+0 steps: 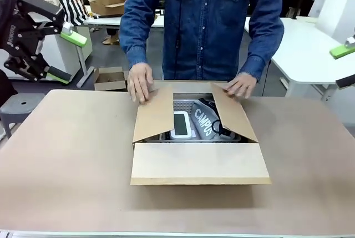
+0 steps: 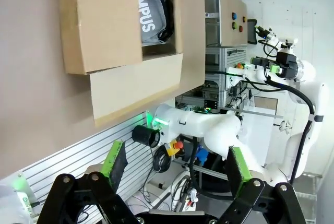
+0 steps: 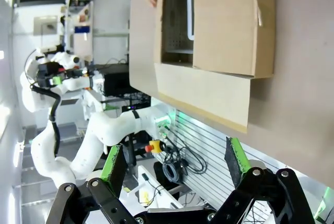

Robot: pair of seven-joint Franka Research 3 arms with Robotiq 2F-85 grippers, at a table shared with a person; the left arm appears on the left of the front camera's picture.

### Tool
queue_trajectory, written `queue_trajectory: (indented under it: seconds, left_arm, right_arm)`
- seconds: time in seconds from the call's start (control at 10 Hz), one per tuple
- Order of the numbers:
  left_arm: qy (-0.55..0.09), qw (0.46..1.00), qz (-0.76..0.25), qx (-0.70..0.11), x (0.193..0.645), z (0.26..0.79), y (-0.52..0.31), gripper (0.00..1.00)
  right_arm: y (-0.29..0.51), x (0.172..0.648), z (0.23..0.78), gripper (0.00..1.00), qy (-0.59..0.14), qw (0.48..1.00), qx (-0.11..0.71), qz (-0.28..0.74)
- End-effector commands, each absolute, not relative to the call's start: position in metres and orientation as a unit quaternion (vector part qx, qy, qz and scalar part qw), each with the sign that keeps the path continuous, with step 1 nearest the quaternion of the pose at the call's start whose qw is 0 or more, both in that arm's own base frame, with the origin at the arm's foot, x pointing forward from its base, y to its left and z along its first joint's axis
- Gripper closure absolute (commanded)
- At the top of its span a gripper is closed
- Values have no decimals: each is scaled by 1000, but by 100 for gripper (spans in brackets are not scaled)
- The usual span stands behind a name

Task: Pack the gift set into the box.
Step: Press and hold the closed box until the human finishes sealing it.

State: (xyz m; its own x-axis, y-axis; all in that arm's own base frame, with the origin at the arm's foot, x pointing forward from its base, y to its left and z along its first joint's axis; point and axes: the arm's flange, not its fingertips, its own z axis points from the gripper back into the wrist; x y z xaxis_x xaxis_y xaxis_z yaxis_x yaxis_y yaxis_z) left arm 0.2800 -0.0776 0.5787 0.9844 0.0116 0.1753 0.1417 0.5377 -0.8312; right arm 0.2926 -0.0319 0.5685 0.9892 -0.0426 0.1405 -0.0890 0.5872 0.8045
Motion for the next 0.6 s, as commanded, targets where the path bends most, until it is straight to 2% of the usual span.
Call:
queue_trajectory:
  seconds: [0.0,0.5]
  left_arm:
    - [-81,866,-40,-491,280,580,-80,0]
    - [-81,866,-40,-491,280,580,-80,0]
  right_arm:
    - [-31,294,568,0,-80,881,465,27]
    - [-31,294,568,0,-80,881,465,27]
